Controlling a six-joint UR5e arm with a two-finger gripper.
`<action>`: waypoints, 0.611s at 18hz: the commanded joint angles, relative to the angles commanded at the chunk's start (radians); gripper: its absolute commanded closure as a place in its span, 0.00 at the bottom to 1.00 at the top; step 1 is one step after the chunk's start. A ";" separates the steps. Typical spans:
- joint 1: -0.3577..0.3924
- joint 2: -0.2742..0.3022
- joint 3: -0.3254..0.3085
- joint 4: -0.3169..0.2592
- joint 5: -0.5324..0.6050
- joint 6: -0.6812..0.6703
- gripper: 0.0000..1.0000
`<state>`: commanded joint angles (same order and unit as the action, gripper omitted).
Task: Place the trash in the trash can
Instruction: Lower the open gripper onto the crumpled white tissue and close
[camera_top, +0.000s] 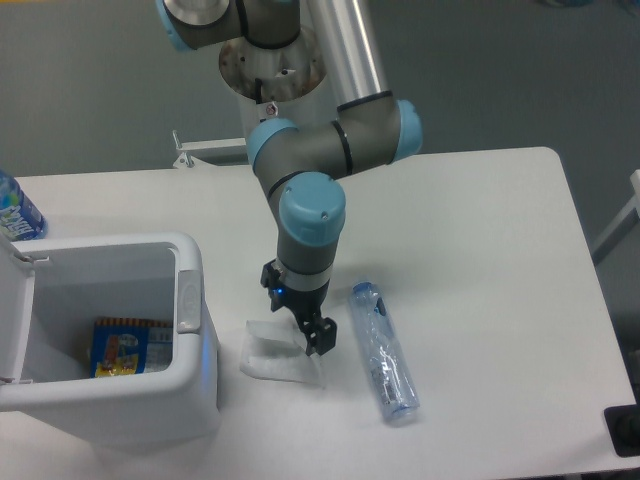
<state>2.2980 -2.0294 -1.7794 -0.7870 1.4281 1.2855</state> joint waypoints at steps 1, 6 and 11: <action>-0.011 -0.005 0.002 0.002 0.000 -0.002 0.00; -0.049 -0.025 -0.003 0.002 0.028 -0.044 0.02; -0.051 -0.022 0.008 -0.002 0.031 -0.083 0.65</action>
<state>2.2473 -2.0509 -1.7718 -0.7885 1.4588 1.2027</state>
